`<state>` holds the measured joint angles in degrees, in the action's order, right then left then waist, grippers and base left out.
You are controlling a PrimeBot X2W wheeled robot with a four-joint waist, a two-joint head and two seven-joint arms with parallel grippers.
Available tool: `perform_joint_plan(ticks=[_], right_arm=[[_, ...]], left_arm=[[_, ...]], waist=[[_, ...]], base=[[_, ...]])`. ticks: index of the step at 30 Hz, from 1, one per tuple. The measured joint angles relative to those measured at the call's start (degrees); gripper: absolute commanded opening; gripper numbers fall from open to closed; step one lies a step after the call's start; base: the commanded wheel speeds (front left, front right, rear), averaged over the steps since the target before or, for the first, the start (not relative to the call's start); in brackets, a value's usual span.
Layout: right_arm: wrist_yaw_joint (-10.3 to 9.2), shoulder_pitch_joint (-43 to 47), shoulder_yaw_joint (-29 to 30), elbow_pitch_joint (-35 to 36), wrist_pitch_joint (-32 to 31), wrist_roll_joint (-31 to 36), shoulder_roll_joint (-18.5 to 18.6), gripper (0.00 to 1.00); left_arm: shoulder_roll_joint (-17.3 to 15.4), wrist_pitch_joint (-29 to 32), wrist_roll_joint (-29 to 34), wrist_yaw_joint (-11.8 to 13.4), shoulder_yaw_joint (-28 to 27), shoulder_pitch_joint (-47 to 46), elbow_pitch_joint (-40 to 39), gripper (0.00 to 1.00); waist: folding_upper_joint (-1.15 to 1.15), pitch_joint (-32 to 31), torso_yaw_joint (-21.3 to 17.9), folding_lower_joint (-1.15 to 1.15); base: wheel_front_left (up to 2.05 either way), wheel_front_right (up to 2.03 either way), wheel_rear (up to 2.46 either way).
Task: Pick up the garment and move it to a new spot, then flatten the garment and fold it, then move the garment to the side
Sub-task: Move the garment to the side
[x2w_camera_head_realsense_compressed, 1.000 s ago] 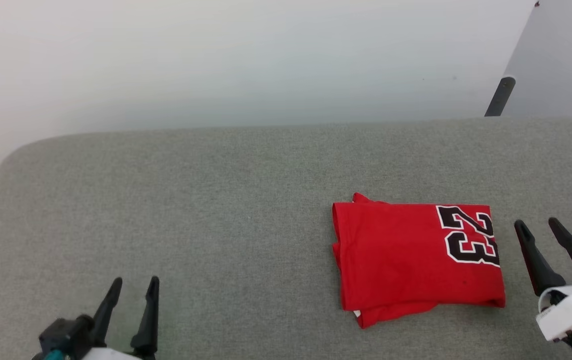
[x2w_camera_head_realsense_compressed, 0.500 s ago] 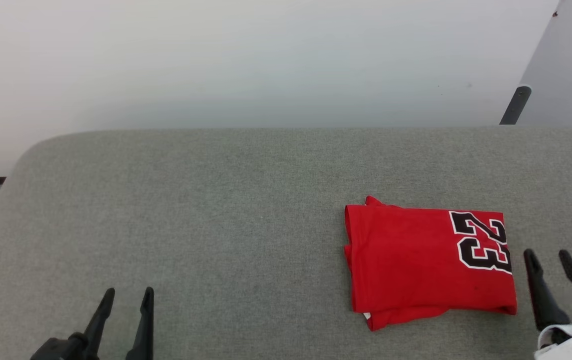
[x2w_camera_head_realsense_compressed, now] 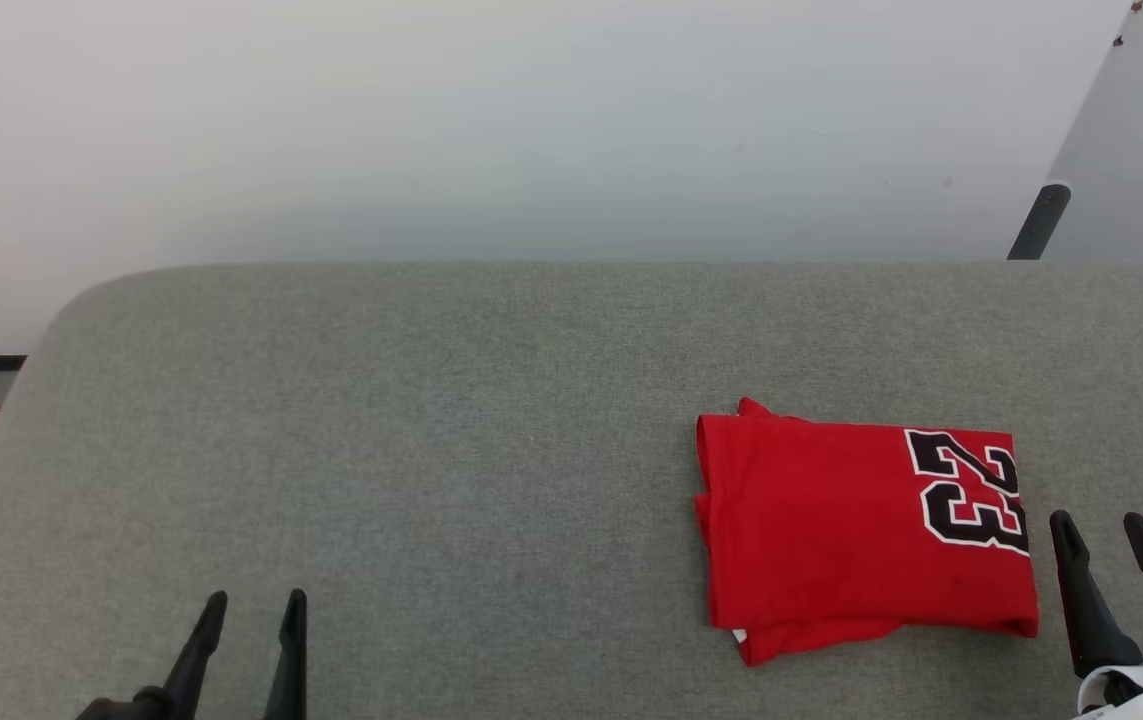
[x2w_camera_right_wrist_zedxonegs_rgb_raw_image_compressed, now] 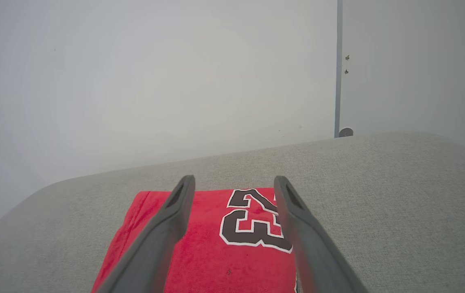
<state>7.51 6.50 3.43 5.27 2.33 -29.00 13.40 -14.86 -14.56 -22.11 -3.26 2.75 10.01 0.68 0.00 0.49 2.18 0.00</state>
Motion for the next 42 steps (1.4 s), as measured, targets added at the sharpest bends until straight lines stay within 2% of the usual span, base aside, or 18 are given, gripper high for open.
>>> perform_joint_plan(ticks=[23, 29, 33, 36, 42], right_arm=[[0.00, -0.1, 0.4, 1.3, -1.8, 0.6, -0.7, 1.00], [0.00, -3.1, -1.7, 0.1, -4.8, 0.5, 2.0, 1.00], [0.00, -9.4, -3.2, -1.2, -10.1, 0.6, 6.1, 1.00], [0.01, -14.6, -4.4, -3.2, -17.0, 0.4, 9.7, 1.00], [0.00, -21.2, -8.8, -8.9, -41.0, -7.1, 16.2, 1.00]], left_arm=[[-0.4, 0.0, 0.4, 0.7, 1.3, 0.5, -0.8, 1.00], [-0.2, -0.1, 0.2, 1.0, 1.7, 0.5, -0.8, 1.00], [0.2, -0.1, 0.1, 1.1, 1.8, -0.4, -0.7, 1.00], [0.6, -0.2, 0.1, 1.0, 1.9, -1.4, -0.4, 1.00], [1.9, -0.3, 0.1, 0.2, 2.8, -3.6, 1.0, 1.00]], waist=[[0.00, -0.3, 0.4, 0.00], [0.00, 0.0, 0.0, 0.00], [0.00, 0.7, -0.4, 0.00], [0.00, 1.5, -0.6, 0.00], [0.00, 3.9, -0.5, 0.00]], base=[[0.00, 0.00, 0.00], [0.00, 0.00, 0.00], [0.00, 0.00, 0.00], [0.00, 0.00, 0.00], [0.00, 0.00, 0.00]])
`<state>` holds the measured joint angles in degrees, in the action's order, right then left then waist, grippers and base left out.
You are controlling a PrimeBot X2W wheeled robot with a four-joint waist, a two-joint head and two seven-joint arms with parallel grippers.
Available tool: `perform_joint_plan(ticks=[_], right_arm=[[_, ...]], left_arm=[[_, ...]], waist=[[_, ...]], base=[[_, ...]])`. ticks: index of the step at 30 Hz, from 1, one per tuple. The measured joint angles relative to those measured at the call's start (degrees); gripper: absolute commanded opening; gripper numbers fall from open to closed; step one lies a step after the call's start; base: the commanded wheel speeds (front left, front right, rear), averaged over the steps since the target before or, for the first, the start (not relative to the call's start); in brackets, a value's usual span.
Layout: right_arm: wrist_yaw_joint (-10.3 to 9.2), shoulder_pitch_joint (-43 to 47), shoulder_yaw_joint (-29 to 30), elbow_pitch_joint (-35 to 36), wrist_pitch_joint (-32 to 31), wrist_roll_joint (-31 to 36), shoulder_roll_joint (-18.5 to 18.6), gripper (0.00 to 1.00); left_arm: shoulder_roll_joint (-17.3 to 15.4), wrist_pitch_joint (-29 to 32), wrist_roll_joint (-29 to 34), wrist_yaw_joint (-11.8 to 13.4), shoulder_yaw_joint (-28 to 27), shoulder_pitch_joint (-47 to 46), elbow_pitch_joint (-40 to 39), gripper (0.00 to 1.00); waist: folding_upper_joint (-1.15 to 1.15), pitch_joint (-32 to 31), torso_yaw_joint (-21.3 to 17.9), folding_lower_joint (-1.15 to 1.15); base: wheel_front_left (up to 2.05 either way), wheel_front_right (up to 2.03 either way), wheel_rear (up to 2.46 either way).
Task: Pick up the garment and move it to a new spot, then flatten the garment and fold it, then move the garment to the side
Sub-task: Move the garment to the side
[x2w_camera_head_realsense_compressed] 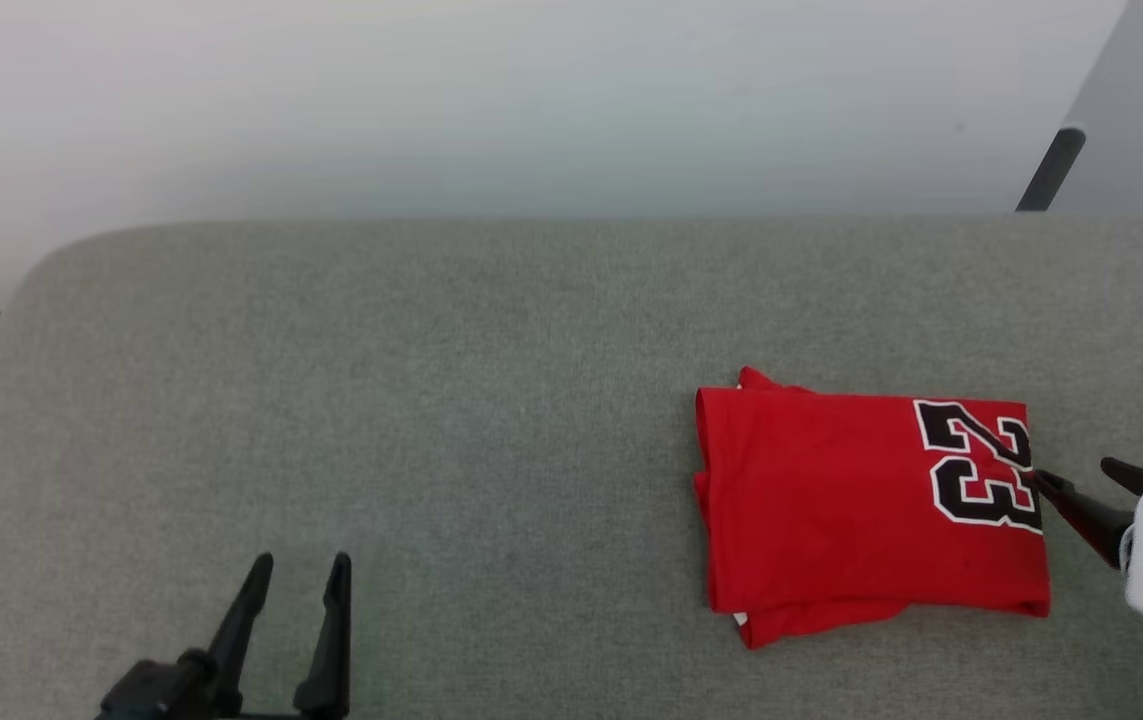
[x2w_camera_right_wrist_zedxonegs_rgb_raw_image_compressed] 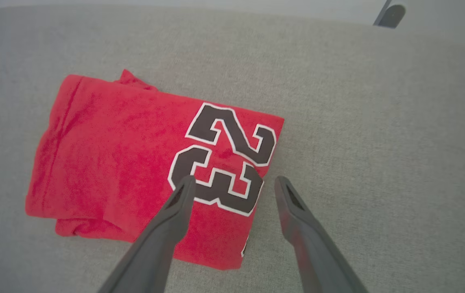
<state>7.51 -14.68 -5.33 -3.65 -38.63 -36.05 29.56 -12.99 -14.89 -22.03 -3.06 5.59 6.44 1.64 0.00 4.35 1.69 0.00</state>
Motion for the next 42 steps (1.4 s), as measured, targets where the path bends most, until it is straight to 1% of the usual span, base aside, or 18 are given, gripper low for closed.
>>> perform_joint_plan(ticks=[1, 2, 5, 9, 12, 19, 22, 23, 24, 25, 26, 27, 36, 39, 42], right_arm=[[0.00, -0.8, -0.3, -0.4, -3.2, -1.8, 0.9, 1.00], [0.01, -1.6, 0.3, -1.0, -5.5, -3.4, 1.1, 1.00], [0.00, -4.5, 1.1, -2.9, -12.1, -5.2, 2.3, 1.00], [0.01, -7.5, 1.3, -6.8, -17.2, -5.7, 2.3, 1.00], [0.00, -9.2, 1.1, -9.6, -18.9, -5.3, 1.9, 1.00], [0.01, -10.7, -0.8, -14.1, -18.2, -5.2, 1.3, 1.00], [0.01, -11.2, -1.3, -15.1, -18.3, -5.8, 1.8, 1.00], [0.01, -11.3, -1.6, -15.3, -18.3, -6.1, 1.8, 0.94], [0.01, -11.3, -1.8, -15.4, -18.2, -6.4, 2.1, 0.49], [0.01, -11.3, -1.8, -15.6, -17.7, -6.8, 2.2, 0.32], [0.01, -11.3, -1.7, -15.9, -17.4, -7.3, 2.2, 0.12], [0.01, -11.3, -1.8, -16.0, -17.1, -7.8, 2.3, 0.00], [0.03, -10.6, -0.8, -16.9, -10.4, -10.6, 0.7, 0.00], [0.02, -10.6, 0.4, -17.2, -7.4, -11.4, 0.9, 0.00], [0.02, -10.5, 1.3, -17.4, -4.7, -11.5, 2.0, 0.00]], left_arm=[[0.2, 0.0, 0.0, -0.2, 0.1, -0.5, 0.2, 1.00], [0.4, 0.0, 0.0, -0.4, 0.1, -1.0, 0.3, 1.00], [0.8, -0.1, 0.2, -0.7, 0.0, -2.6, 0.7, 1.00], [1.3, -0.1, 0.7, -1.5, 0.1, -4.6, 1.0, 1.00], [1.9, -0.1, 1.3, -1.9, 0.3, -6.4, 1.1, 1.00], [2.8, -0.1, 2.2, -2.8, 0.3, -9.1, 1.8, 1.00], [3.4, -0.1, 2.5, -3.1, 0.0, -9.7, 2.2, 1.00], [3.7, -0.1, 2.5, -3.1, -0.1, -9.7, 2.4, 1.00], [3.8, -0.1, 2.6, -3.2, -0.1, -9.8, 2.5, 1.00], [4.0, -0.1, 2.7, -3.4, -0.2, -9.8, 2.7, 1.00], [4.2, -0.1, 2.8, -3.5, -0.3, -9.9, 2.8, 1.00], [4.4, -0.1, 2.9, -3.5, -0.4, -10.0, 2.9, 1.00], [4.9, -0.1, 3.9, -4.0, -1.1, -10.0, 2.8, 1.00], [4.8, -0.1, 4.4, -4.1, -0.8, -10.0, 2.5, 1.00], [4.5, -0.1, 4.5, -4.1, -1.1, -10.0, 1.9, 1.00]], waist=[[0.00, 0.5, 0.1, 0.00], [0.00, 1.0, 0.2, 0.00], [0.00, 2.8, 0.5, 0.00], [0.00, 5.5, 0.9, 0.00], [0.00, 7.5, 1.3, 0.00], [0.00, 11.1, 2.6, 0.00], [0.00, 12.0, 3.1, 0.00], [0.00, 12.2, 3.3, 0.00], [0.00, 12.4, 3.5, 0.00], [0.00, 12.5, 3.7, 0.00], [0.00, 12.5, 3.8, 0.00], [0.00, 12.5, 3.8, 0.00], [0.00, 11.6, 2.6, 0.00], [0.00, 11.3, 1.5, 0.00], [0.00, 11.2, -0.1, 0.00]], base=[[0.00, 0.00, 0.00], [0.00, 0.00, 0.00], [0.00, 0.00, 0.00], [0.00, 0.00, 0.00], [0.00, 0.00, 0.00], [0.00, 0.00, 0.00], [0.00, 0.00, 0.00], [0.00, 0.00, 0.00], [0.00, 0.00, 0.00], [0.00, 0.00, 0.00], [0.00, 0.00, 0.00], [0.00, 0.00, 0.00], [0.00, 0.00, 0.00], [0.00, 0.00, 0.00], [0.00, 0.00, 0.00]])
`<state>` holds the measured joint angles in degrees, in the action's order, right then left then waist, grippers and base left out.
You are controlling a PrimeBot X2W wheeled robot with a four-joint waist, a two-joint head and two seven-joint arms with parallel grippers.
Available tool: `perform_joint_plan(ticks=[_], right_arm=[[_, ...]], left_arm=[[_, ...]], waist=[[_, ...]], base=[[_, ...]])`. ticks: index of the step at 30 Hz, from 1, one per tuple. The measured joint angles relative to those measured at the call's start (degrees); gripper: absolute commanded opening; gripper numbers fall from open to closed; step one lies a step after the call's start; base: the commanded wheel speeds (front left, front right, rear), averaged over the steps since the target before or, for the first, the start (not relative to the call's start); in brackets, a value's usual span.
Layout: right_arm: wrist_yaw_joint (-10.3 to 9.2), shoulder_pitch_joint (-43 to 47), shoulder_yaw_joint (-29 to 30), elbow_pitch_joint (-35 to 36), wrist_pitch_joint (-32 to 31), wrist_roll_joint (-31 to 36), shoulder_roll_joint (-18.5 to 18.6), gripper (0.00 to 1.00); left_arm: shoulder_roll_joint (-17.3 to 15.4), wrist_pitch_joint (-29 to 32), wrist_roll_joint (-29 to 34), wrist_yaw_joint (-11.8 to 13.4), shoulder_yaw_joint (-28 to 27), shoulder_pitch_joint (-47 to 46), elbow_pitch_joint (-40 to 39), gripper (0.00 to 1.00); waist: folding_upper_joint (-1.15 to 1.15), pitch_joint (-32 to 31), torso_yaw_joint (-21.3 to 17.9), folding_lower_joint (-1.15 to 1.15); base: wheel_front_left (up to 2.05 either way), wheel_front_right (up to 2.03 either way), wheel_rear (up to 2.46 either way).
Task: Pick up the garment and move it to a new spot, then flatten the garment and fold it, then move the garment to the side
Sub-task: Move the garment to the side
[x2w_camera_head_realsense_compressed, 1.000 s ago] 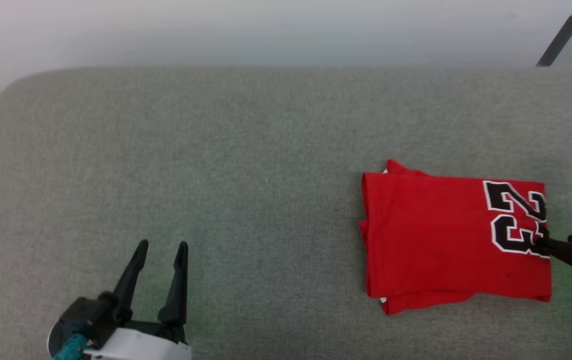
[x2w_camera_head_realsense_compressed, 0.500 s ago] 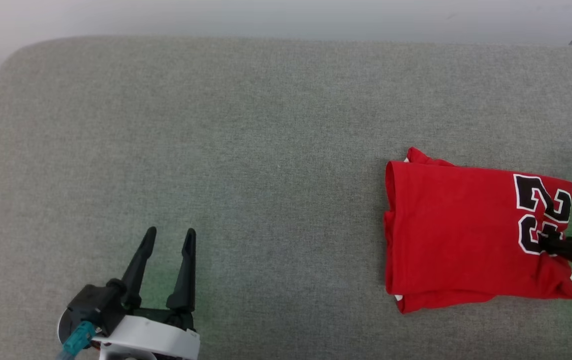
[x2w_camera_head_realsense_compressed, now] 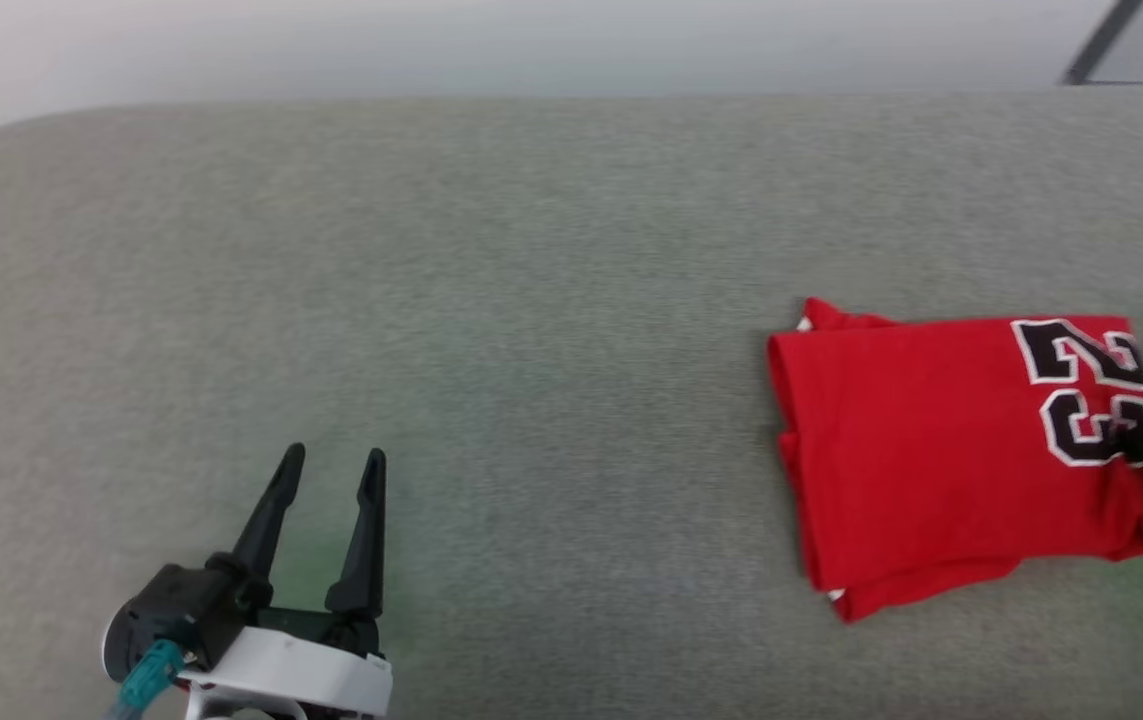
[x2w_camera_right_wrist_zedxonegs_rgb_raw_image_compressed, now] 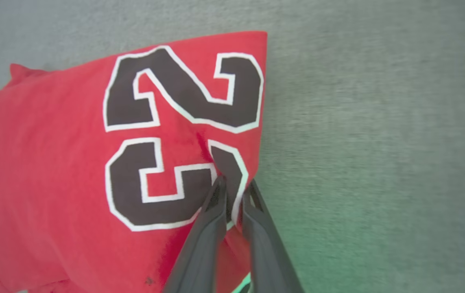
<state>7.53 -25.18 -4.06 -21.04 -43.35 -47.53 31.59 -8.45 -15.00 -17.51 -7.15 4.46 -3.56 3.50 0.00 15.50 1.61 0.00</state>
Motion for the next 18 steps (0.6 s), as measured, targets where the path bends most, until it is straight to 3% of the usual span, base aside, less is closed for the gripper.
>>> perform_joint_plan(ticks=[10, 18], right_arm=[[-0.01, -1.2, 4.9, -4.0, 10.3, 0.2, 3.7, 0.00], [-0.01, -5.4, 5.3, -9.6, 18.8, 2.3, 5.5, 0.00]], left_arm=[[-1.7, 0.0, 1.2, -0.2, 0.6, -2.1, -2.9, 1.00], [-3.9, 0.0, 2.0, -0.2, 2.0, -4.3, -4.8, 1.00]], waist=[[0.00, 0.7, -7.0, 0.00], [0.00, 2.5, -12.5, 0.00]], base=[[0.00, 0.00, 0.00], [0.00, 0.00, 0.00]])
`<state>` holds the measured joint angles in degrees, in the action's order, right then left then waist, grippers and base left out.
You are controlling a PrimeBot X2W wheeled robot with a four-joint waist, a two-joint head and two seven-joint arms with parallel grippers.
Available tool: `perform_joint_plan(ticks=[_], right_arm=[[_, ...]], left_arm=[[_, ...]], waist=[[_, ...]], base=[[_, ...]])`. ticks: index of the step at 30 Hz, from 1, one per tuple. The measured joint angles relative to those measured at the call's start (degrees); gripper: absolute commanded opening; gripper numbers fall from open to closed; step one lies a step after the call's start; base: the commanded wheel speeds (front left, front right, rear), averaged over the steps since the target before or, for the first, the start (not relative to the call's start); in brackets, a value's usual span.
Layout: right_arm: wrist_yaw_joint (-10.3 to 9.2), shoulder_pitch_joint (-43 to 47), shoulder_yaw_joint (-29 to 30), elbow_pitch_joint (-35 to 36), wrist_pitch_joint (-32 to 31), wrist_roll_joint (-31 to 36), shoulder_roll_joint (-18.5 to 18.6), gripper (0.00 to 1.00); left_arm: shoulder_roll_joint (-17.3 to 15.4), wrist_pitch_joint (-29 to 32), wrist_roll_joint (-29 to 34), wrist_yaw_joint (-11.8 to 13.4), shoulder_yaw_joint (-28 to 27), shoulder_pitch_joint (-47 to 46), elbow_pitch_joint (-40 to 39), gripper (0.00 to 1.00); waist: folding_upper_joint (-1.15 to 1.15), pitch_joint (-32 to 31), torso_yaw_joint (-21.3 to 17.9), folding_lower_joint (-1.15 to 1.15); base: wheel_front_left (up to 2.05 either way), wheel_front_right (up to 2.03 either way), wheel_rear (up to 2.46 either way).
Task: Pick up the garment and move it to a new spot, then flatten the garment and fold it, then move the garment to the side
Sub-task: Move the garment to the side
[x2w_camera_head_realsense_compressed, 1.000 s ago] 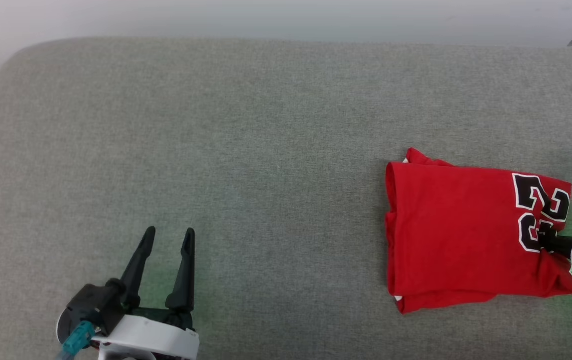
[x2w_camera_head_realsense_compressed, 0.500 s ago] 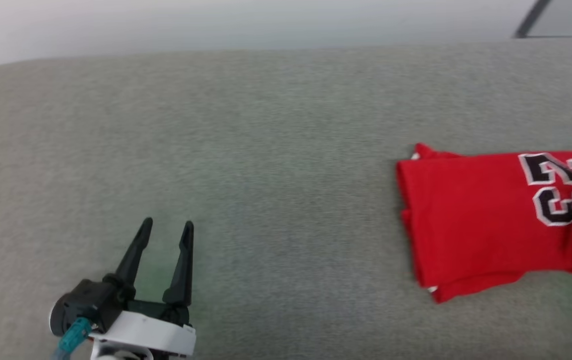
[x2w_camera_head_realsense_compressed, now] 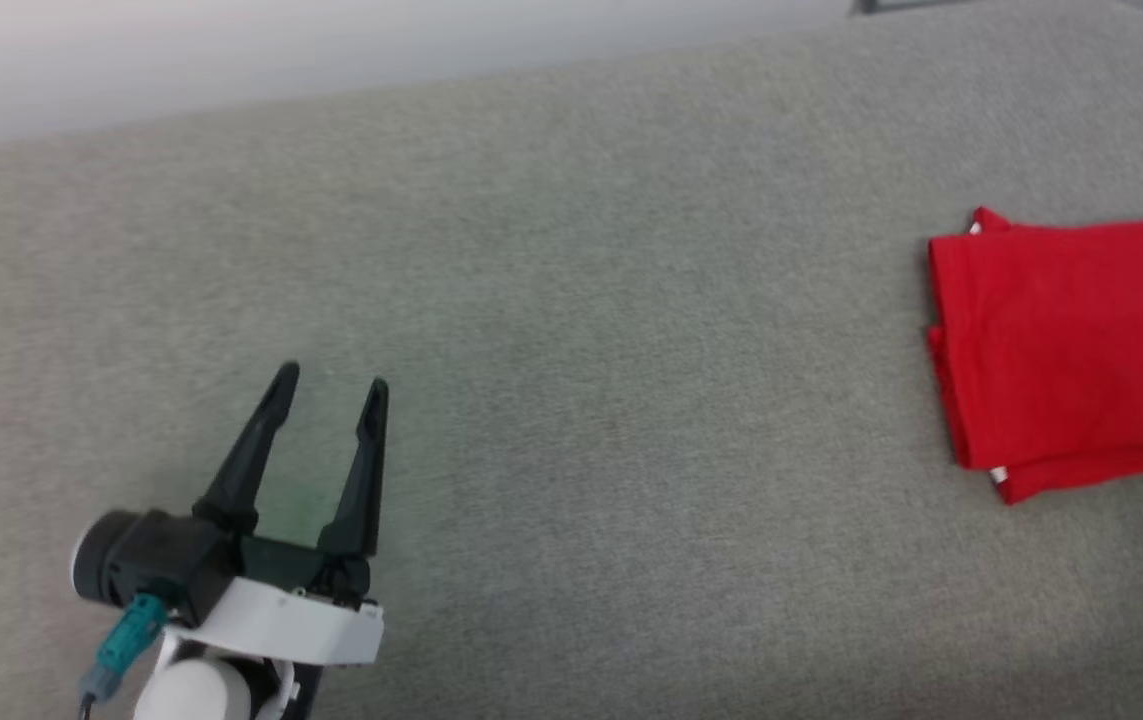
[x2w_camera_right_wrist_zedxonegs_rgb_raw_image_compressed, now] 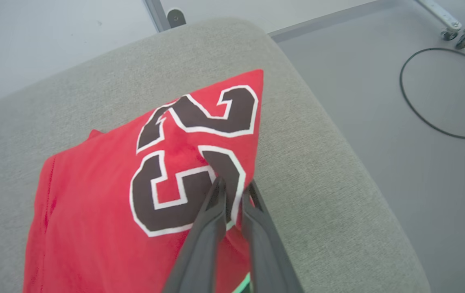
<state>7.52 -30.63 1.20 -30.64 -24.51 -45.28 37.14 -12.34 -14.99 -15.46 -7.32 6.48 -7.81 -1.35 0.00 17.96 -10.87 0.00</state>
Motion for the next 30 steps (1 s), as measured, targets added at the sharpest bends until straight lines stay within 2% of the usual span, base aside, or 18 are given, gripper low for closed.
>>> perform_joint_plan(ticks=[7, 16, 27, 28, 29, 30], right_arm=[[0.00, -6.7, -4.0, -5.4, 7.4, 3.8, 0.8, 0.00], [0.00, -16.2, -9.0, -16.9, 15.2, 10.3, 0.2, 0.00], [0.00, -22.2, -13.3, -28.2, 20.1, 13.1, -1.7, 0.00], [0.00, -22.5, -13.6, -28.9, 20.5, 13.1, -1.7, 0.05], [0.00, -22.8, -13.7, -29.5, 20.8, 12.9, -1.7, 0.24], [0.00, -22.9, -13.8, -30.0, 21.2, 12.2, -1.7, 0.53]], left_arm=[[-2.2, 1.0, 1.5, 0.0, 1.1, -3.4, -3.2, 1.00], [-4.6, 2.9, 2.8, 0.1, 1.2, -6.6, -8.2, 1.00], [-5.5, 3.3, 3.3, 1.4, 0.6, -7.1, -10.2, 1.00], [-5.5, 3.3, 3.3, 1.6, 0.6, -7.1, -10.1, 1.00], [-5.5, 3.3, 3.3, 1.8, 0.6, -7.1, -10.1, 1.00], [-5.5, 3.1, 3.3, 1.8, 0.5, -7.1, -10.0, 1.00]], waist=[[0.00, 3.4, -2.2, 0.00], [0.00, 8.6, -2.8, 0.00], [0.00, 11.0, -2.0, 0.00], [0.00, 11.0, -1.9, 0.00], [0.00, 10.9, -1.9, 0.00], [0.00, 10.8, -1.9, 0.00]], base=[[0.00, 0.00, 0.00], [0.00, 0.00, 0.00], [0.00, 0.00, 0.00], [0.00, 0.00, 0.00], [0.00, 0.00, 0.00], [0.00, 0.00, 0.00]])
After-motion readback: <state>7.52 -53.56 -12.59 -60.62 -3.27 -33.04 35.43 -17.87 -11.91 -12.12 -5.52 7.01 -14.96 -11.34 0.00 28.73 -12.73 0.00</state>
